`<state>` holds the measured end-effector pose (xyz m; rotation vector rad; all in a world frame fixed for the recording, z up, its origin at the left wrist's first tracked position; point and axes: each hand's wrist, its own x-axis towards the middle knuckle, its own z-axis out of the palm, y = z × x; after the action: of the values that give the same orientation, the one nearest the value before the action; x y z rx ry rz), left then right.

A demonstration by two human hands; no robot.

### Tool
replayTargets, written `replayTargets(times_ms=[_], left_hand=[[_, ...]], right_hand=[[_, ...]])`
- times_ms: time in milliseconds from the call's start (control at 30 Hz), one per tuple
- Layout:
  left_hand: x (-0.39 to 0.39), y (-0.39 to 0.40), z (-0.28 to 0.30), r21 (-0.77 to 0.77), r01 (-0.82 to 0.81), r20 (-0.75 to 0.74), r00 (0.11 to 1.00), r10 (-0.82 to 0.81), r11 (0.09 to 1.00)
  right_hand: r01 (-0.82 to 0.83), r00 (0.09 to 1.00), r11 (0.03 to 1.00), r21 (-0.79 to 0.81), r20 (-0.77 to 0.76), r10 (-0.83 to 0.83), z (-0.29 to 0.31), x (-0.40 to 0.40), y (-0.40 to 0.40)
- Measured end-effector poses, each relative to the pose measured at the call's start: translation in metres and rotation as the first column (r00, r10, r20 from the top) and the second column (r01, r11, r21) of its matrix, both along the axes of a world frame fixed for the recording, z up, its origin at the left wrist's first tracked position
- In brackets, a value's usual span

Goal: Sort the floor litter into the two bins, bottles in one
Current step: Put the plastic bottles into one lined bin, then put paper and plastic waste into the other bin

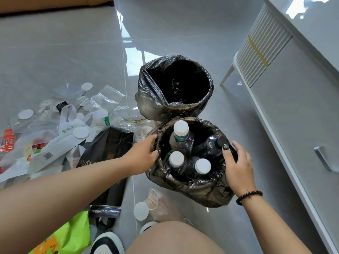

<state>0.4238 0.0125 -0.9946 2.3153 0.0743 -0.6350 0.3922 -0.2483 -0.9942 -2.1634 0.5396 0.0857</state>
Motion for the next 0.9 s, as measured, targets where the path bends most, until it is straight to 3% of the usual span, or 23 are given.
replayTargets(times_ms=[100,267,433,500,567,633,800,900], left_hand=[[0.001,-0.010,0.004,0.000,-0.034,-0.007,0.999,0.034,0.999],[-0.004,-0.031,0.004,-0.076,0.009,-0.079,0.997,-0.015,0.997],[-0.006,-0.041,-0.004,-0.146,0.039,-0.156,0.986,-0.062,0.989],[-0.006,-0.039,-0.002,-0.173,0.026,-0.178,0.982,-0.058,0.985],[-0.005,-0.034,0.001,-0.203,-0.036,-0.195,0.981,-0.004,0.979],[-0.002,-0.024,0.003,-0.218,-0.110,-0.201,0.977,0.066,0.970],[0.003,0.013,0.000,-0.236,-0.261,-0.229,0.951,0.208,0.936],[0.002,0.034,-0.002,-0.267,-0.348,-0.234,0.928,0.290,0.899]], right_hand=[[0.076,0.996,0.980,0.185,-0.054,-0.067,-0.008,-0.002,0.006],[0.255,0.967,0.926,0.278,-0.049,-0.252,0.002,0.004,0.003],[0.329,0.944,0.934,0.138,-0.084,-0.320,0.019,0.012,-0.008],[0.331,0.940,0.944,-0.002,0.082,-0.330,0.032,0.010,-0.004],[0.259,0.914,0.963,-0.071,0.339,-0.221,0.047,0.008,0.008],[0.111,0.868,0.990,-0.083,0.493,-0.056,0.060,0.007,0.027],[-0.248,0.653,0.946,-0.206,0.686,0.321,0.072,0.011,0.090],[-0.389,0.625,0.906,-0.166,0.675,0.392,0.065,0.019,0.130]])
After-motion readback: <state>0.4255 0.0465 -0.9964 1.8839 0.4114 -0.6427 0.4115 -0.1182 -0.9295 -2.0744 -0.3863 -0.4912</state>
